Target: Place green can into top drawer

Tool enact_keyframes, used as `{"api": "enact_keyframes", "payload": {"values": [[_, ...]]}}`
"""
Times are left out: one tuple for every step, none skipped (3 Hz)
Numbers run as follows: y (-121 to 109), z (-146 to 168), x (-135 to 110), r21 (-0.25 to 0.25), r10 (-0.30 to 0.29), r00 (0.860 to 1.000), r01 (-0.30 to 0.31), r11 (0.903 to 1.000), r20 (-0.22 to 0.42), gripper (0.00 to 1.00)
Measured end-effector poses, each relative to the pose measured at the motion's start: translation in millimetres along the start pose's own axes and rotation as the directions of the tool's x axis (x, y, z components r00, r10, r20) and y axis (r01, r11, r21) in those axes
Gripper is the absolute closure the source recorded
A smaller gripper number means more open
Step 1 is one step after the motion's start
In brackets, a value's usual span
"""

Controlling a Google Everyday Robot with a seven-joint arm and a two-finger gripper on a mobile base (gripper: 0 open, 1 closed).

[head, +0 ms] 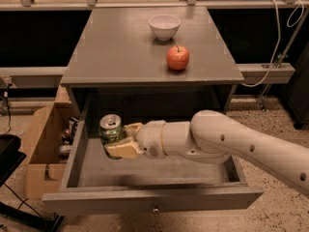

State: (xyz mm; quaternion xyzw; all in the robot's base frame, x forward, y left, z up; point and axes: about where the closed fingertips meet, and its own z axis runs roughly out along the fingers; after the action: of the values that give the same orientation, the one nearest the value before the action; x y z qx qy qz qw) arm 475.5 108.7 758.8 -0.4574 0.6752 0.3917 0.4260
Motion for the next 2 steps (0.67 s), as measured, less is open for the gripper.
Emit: {"api": "enact_keyframes", "payload": {"values": [[-41.0,-2.4,42.8,-0.001,0.002,1.000,-0.002,1.0000,0.011,1.00],[-75.9,10.3,71.5,-0.041,-0.018,0.999,0.019,0.9990,0.041,1.00]]}}
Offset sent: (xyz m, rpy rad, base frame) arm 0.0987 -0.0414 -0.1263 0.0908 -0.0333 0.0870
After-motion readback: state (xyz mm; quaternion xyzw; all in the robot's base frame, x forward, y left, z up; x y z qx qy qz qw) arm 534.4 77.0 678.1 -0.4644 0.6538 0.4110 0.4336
